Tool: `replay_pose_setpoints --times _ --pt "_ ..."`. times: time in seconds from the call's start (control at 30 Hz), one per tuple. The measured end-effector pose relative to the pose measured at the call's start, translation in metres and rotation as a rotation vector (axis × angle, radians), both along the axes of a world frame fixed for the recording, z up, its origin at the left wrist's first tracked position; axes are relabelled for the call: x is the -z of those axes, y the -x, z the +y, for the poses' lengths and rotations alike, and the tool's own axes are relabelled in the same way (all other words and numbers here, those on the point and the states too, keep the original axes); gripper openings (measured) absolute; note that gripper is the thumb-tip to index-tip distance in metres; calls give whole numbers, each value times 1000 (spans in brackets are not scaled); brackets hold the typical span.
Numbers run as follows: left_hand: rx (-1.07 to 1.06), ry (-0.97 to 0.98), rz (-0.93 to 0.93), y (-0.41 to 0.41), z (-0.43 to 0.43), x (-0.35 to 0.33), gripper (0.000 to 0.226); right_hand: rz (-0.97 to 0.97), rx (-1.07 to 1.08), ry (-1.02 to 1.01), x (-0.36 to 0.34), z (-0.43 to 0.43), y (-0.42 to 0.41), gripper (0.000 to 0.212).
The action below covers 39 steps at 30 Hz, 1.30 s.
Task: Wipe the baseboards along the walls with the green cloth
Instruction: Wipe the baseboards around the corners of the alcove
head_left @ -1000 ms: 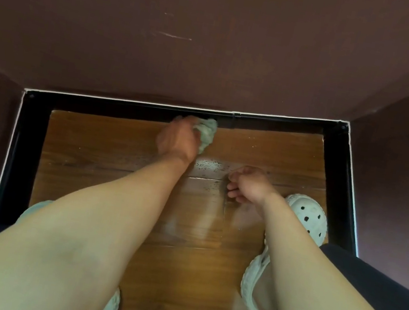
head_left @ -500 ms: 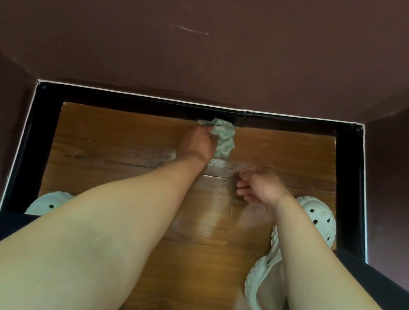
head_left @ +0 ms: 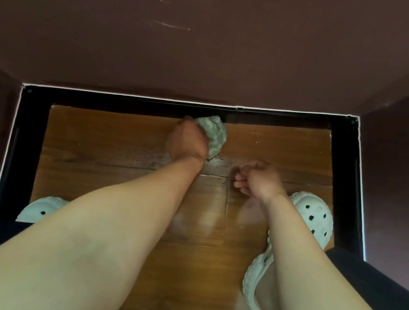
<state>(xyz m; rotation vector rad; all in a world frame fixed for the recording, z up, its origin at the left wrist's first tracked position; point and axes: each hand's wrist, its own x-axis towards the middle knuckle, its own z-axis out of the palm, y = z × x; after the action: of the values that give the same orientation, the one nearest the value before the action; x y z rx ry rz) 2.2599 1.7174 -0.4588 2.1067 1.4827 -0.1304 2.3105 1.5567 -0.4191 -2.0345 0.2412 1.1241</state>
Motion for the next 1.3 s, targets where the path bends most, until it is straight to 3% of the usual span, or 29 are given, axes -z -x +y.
replay_pose_setpoints --times 0.17,0.23,0.3,0.4,0.47,0.53,0.67,0.77,0.83,0.9,1.0,1.1,1.2,1.23,1.3 --pt "538 186 -210 -38 -46 0 47 -10 46 -13 3 -8 0 17" --pt "746 242 -189 -53 -61 2 54 -5 71 -13 3 -18 -1 19" --pt "849 213 -143 -59 -68 6 46 6 99 -8 4 -28 -1 13" --pt "719 -66 -108 -57 -60 9 25 33 170 -6 5 -42 -1 13" --pt "672 -228 11 -50 -53 10 36 52 210 -20 6 -46 -1 14" --pt "706 -278 6 -44 -49 8 39 61 217 -30 7 -47 0 14" --pt "999 23 -83 -51 -72 10 43 60 212 -38 7 -46 0 12" --pt "1147 85 -91 -53 -84 9 44 72 192 -29 5 -51 1 12" --pt "1040 17 -123 -49 -76 14 38 81 203 -29 5 -56 1 15" --pt "793 -43 -158 -44 -59 16 31 88 216 -28 6 -58 1 18" --pt "554 -133 -117 -41 -40 17 40 93 212 -25 8 -58 1 22" --pt "730 -121 -78 -39 -47 17 35 96 195 -12 6 -58 2 23" --pt "1075 56 -118 -40 -67 17 38 91 175 -11 4 -56 0 23" --pt "1125 112 -99 -39 -73 15 46 89 170 -16 2 -55 -1 23" --pt "1031 139 -86 -38 -74 14 53 84 164 -20 0 -53 -3 24"
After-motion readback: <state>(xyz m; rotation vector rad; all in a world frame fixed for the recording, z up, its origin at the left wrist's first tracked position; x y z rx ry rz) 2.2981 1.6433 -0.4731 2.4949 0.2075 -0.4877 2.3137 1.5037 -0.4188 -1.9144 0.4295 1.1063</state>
